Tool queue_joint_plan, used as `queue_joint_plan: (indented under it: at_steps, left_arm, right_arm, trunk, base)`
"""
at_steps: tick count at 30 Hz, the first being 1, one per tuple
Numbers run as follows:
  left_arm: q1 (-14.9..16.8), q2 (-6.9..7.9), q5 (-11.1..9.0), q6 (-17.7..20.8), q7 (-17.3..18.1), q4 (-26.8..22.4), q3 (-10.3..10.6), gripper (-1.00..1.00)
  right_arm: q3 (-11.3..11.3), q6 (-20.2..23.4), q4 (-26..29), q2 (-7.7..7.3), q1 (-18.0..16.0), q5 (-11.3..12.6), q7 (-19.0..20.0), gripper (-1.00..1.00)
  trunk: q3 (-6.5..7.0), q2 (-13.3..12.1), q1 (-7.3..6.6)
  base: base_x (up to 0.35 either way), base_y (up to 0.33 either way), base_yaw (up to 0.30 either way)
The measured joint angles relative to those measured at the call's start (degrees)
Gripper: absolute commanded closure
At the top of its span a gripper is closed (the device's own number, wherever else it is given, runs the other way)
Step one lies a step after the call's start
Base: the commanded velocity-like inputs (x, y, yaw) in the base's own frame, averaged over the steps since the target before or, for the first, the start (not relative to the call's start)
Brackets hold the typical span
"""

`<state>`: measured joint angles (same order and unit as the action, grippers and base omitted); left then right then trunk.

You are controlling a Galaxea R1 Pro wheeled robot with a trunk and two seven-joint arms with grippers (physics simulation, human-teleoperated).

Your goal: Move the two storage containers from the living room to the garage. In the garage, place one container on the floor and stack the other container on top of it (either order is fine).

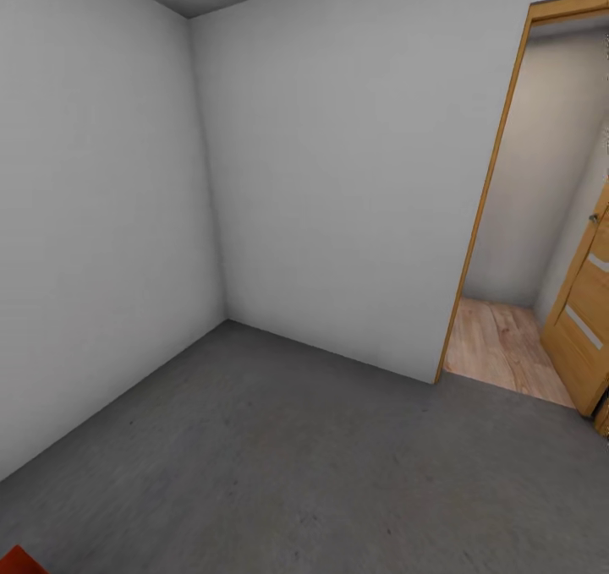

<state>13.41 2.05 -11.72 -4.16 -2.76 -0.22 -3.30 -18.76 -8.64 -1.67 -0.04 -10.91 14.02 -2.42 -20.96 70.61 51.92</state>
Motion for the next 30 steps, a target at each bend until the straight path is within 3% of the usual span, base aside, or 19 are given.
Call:
queue_joint_plan:
  at_steps: [30]
  left_arm:
    - [0.0, 0.0, 0.0, 0.0, 0.0, 0.0, 0.0, -1.0]
  right_arm:
    - [0.1, -0.6, -0.1, 0.01, 0.0, 0.2, -0.2, -1.0]
  trunk:
    - [0.0, 0.0, 0.0]
  base:
    - [0.0, 0.0, -0.276]
